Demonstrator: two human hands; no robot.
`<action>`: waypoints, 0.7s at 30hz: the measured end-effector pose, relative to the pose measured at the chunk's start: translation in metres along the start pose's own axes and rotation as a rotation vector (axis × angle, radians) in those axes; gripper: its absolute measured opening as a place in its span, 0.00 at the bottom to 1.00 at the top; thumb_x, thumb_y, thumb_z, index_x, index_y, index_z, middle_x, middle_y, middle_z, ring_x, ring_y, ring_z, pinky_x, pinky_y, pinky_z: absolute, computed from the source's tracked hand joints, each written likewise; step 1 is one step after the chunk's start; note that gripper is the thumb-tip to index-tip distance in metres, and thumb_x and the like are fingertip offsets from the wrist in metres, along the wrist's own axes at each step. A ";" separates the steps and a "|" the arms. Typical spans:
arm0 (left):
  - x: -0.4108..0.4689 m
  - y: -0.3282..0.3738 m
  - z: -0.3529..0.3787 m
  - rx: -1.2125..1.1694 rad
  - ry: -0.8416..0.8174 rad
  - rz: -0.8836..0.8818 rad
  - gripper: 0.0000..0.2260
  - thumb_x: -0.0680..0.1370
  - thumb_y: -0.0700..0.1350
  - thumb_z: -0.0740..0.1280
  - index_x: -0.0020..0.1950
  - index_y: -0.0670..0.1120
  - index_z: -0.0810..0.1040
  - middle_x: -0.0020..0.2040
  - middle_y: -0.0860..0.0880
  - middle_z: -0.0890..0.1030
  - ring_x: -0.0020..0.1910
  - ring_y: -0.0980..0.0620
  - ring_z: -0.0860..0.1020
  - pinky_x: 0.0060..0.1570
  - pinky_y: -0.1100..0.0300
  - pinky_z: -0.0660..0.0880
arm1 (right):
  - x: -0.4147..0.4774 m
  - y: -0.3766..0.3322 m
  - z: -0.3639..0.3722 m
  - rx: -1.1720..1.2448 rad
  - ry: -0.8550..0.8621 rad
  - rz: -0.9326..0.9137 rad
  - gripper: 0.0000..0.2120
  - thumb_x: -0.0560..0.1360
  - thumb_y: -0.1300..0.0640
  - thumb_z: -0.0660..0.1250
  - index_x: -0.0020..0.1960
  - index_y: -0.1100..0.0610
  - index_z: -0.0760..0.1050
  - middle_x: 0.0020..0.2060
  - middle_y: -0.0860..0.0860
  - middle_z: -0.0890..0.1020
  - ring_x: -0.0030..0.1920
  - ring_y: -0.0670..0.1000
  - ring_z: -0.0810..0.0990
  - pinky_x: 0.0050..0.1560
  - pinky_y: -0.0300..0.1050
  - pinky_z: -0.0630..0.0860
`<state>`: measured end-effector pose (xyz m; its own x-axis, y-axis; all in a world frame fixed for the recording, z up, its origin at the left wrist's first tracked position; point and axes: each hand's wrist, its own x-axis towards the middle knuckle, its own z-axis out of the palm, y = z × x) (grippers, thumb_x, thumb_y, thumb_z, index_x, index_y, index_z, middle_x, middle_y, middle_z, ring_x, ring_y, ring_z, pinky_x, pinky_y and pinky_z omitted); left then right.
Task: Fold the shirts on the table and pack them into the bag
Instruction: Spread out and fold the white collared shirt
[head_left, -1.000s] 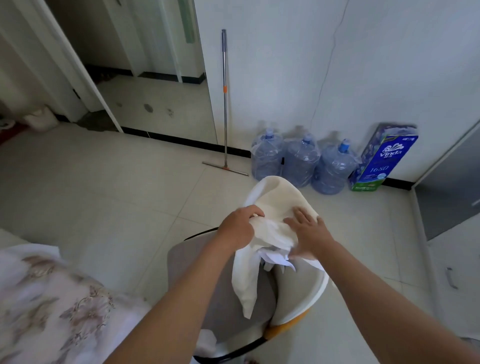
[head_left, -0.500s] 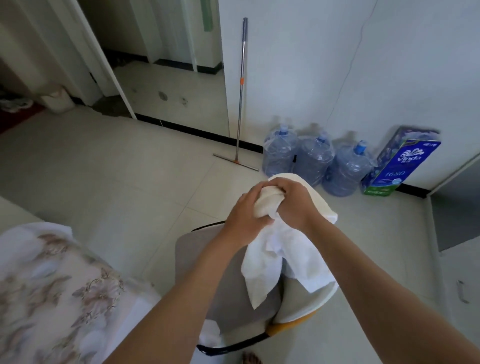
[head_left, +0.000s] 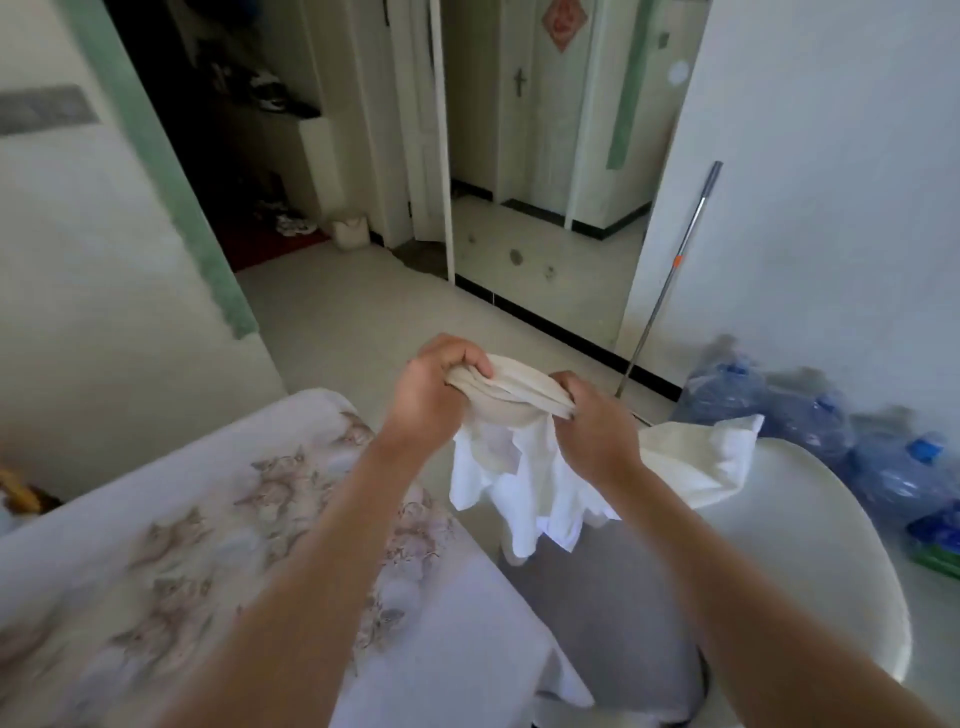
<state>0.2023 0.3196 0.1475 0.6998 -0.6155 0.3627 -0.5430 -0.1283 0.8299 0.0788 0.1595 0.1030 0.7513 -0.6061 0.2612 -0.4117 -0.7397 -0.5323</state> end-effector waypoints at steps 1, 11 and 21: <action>-0.005 -0.002 -0.033 0.008 0.056 -0.027 0.27 0.63 0.25 0.52 0.39 0.53 0.79 0.49 0.52 0.78 0.48 0.58 0.75 0.44 0.70 0.68 | 0.002 -0.035 0.001 0.030 0.022 -0.067 0.18 0.74 0.63 0.62 0.60 0.48 0.76 0.47 0.49 0.83 0.45 0.56 0.79 0.39 0.46 0.69; -0.136 -0.091 -0.302 0.321 0.349 -0.538 0.17 0.70 0.38 0.56 0.42 0.55 0.80 0.42 0.55 0.82 0.42 0.51 0.77 0.40 0.57 0.74 | -0.041 -0.302 0.115 0.180 -0.571 -0.266 0.15 0.70 0.48 0.66 0.57 0.43 0.76 0.49 0.44 0.80 0.50 0.49 0.79 0.51 0.47 0.77; -0.304 -0.238 -0.334 0.524 -0.022 -1.077 0.30 0.76 0.34 0.58 0.77 0.52 0.60 0.74 0.44 0.66 0.70 0.42 0.67 0.64 0.51 0.69 | -0.117 -0.304 0.271 -0.002 -0.838 -0.243 0.22 0.77 0.54 0.67 0.71 0.50 0.72 0.69 0.47 0.74 0.67 0.49 0.74 0.66 0.43 0.70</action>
<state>0.2736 0.7968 -0.0185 0.9055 -0.0096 -0.4241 0.1906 -0.8840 0.4268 0.2562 0.5345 0.0157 0.9502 -0.0171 -0.3112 -0.1908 -0.8214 -0.5374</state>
